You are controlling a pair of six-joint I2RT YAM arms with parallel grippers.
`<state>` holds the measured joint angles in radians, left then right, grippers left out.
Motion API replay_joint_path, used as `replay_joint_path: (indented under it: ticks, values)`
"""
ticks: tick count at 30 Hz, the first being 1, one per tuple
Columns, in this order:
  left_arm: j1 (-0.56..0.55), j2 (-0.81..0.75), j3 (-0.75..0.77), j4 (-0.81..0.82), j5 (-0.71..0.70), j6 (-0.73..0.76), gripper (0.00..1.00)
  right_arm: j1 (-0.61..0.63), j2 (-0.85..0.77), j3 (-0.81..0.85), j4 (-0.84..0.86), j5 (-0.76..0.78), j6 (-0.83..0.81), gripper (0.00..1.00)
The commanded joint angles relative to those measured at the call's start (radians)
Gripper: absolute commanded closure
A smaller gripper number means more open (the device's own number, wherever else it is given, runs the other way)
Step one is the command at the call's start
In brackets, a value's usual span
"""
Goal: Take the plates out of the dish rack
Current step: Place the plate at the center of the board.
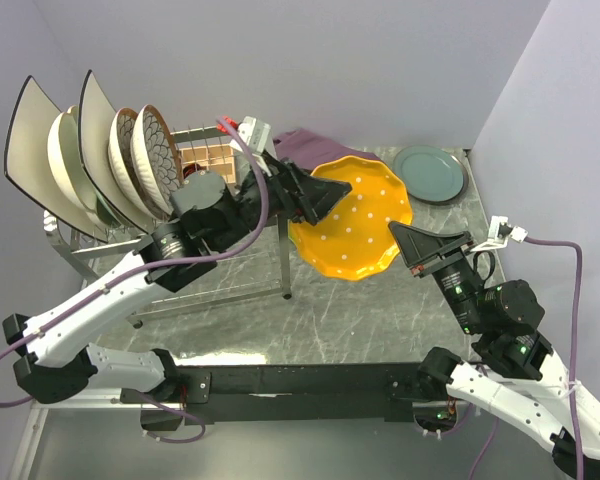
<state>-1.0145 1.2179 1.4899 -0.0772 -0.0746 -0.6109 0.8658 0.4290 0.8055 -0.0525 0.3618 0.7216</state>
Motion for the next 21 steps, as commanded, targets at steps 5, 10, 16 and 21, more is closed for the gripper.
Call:
replay_joint_path:
  ticks: [5, 10, 16, 21]
  values:
    - [-0.006, 0.043, 0.156, -0.016, -0.08, 0.095, 0.05, -0.005, -0.019, 0.096, 0.103, 0.177, 0.041, 1.0]
    - [-0.002, 0.057, 0.201, -0.062, -0.204, 0.154, 0.01, -0.005, -0.024, 0.11, 0.091, 0.216, 0.03, 1.0]
    - [-0.002, 0.052, 0.248, -0.142, -0.372, 0.224, 0.0, -0.005, 0.022, 0.159, 0.075, 0.337, -0.059, 1.0]
    - [-0.002, -0.015, 0.181, -0.2, -0.456, 0.263, 0.01, -0.033, 0.172, 0.264, 0.037, 0.368, -0.209, 1.0]
